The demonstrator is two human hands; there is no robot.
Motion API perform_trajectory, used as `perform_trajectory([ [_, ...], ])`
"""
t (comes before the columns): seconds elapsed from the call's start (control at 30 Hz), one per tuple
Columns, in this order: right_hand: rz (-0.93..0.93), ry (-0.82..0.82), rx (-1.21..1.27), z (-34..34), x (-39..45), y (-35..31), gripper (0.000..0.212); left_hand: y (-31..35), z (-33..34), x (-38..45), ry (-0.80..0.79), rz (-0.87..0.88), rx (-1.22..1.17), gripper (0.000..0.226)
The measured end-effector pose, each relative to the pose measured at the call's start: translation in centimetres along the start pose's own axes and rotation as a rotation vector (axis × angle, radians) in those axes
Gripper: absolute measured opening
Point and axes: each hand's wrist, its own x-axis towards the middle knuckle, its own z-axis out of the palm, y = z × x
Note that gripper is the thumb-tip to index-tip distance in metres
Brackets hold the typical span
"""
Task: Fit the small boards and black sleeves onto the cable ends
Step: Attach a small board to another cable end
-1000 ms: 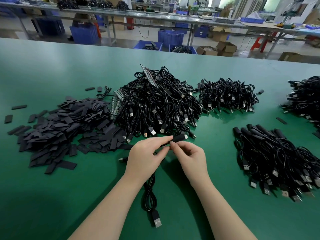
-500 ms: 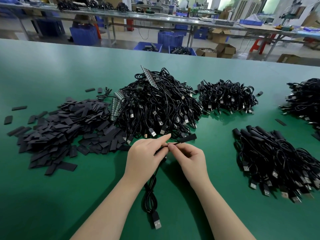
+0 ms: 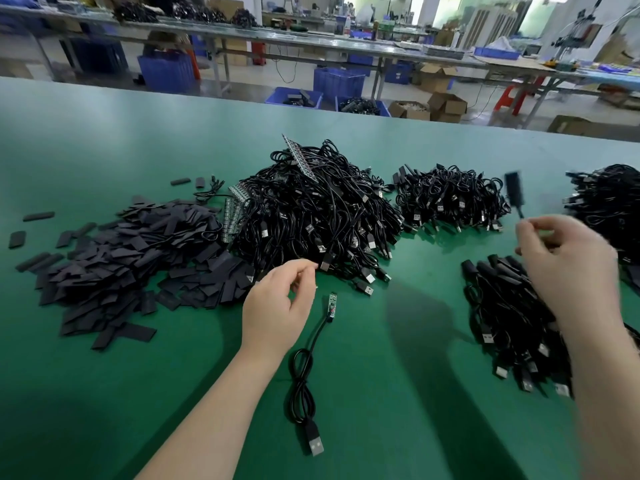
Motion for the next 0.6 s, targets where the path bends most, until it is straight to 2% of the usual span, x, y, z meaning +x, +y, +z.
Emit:
perform_trajectory([
  [0.07, 0.026, -0.061, -0.381, 0.4, 1.5, 2.1, 0.022, -0.2, 0.0, 0.1, -0.072, -0.050, 0.074, 0.024],
  [0.17, 0.126, -0.217, -0.662, 1.6, 2.0, 4.9, 0.028, -0.5, 0.1, 0.0, -0.183, -0.115, 0.222, 0.025],
  [0.23, 0.107, -0.204, -0.751, 2.1, 1.9, 5.9, 0.028, -0.7, 0.4, -0.1, -0.272, -0.118, 0.306, 0.035],
  [0.3, 0.049, -0.087, -0.716, 2.2, 1.8, 5.8, 0.023, -0.6, 0.6, -0.2, -0.365, -0.110, 0.392, 0.050],
  [0.37, -0.012, -0.013, -0.690, 2.5, 1.6, 4.7, 0.022, -0.7, 0.9, -0.3, -0.431, -0.089, 0.454, 0.056],
  [0.47, -0.173, 0.006, -0.579, 3.2, 0.5, 1.6, 0.029, -0.5, 1.1, -0.3, -0.444, -0.067, 0.439, 0.040],
  [0.6, -0.443, -0.048, -0.346, 5.4, -3.9, -4.3, 0.021, -0.5, 1.0, -0.4, -0.409, -0.047, 0.366, 0.017],
])
